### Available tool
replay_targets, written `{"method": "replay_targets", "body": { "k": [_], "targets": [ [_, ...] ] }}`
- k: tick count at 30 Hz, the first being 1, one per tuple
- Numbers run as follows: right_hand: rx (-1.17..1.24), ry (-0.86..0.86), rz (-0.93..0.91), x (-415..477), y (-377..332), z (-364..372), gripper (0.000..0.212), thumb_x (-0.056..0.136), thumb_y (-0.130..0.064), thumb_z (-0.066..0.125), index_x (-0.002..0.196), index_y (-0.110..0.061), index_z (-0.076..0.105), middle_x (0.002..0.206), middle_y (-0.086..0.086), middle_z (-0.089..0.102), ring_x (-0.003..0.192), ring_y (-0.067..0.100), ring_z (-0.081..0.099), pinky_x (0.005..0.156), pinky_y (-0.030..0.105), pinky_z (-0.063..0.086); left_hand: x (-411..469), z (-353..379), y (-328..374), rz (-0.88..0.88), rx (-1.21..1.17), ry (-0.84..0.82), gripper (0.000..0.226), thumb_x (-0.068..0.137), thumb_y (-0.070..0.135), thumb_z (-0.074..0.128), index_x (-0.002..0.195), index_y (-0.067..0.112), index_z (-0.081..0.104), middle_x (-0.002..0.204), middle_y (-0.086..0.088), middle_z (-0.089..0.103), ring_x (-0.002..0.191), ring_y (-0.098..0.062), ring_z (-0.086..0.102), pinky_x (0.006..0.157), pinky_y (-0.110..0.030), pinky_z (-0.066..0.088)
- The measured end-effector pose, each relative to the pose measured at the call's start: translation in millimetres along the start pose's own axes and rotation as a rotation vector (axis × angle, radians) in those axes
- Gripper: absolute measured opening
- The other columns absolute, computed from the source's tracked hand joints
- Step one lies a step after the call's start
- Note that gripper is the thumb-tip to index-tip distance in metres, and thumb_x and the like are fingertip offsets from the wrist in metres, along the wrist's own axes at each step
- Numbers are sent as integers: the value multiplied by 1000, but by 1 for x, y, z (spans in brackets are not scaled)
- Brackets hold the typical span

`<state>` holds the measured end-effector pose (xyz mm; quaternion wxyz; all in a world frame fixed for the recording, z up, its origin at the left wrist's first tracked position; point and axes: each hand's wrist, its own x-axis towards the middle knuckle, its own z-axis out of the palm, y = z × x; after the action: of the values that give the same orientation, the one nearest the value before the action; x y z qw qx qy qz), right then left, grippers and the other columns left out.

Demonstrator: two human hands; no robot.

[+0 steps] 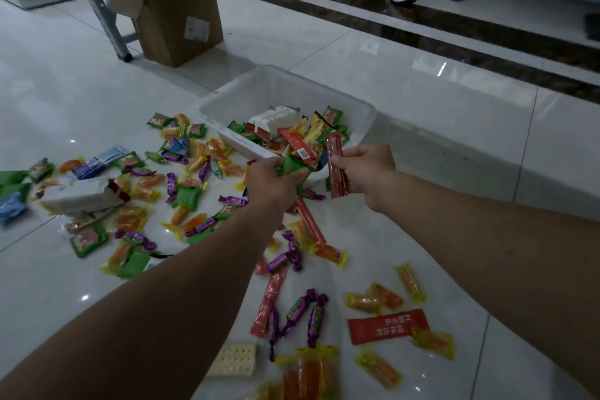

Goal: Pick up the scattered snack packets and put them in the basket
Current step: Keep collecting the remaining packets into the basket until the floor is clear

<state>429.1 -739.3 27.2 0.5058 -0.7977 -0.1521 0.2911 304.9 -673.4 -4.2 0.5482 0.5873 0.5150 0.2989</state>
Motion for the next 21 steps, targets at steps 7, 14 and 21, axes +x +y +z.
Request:
{"method": "replay_targets", "body": {
  "k": [7, 14, 21],
  "targets": [
    [57, 47, 23, 39, -11, 8, 19, 77, -13, 79, 75, -17, 61, 91, 9, 69, 84, 26, 68, 78, 45, 59, 39, 24, 19, -4, -141, 129, 28, 85, 24, 71, 110, 12, 66, 97, -3, 69, 85, -18, 65, 76, -33, 56],
    [55, 66, 43, 76, -15, 26, 22, 80, -10, 76, 73, -19, 57, 90, 6, 66, 84, 23, 66, 77, 40, 59, 84, 37, 18, -55, -185, 138, 45, 91, 21, 63, 134, 14, 53, 126, 0, 60, 107, -17, 61, 93, -34, 52],
    [67, 57, -41, 95, -26, 44, 18, 82, -13, 75, 96, -17, 65, 108, 3, 66, 98, 20, 64, 88, 38, 56, 80, 31, -1, 45, 13, 103, 51, 94, 22, 56, 143, 19, 42, 139, 0, 52, 119, -16, 53, 99, -27, 44]
  ]
}}
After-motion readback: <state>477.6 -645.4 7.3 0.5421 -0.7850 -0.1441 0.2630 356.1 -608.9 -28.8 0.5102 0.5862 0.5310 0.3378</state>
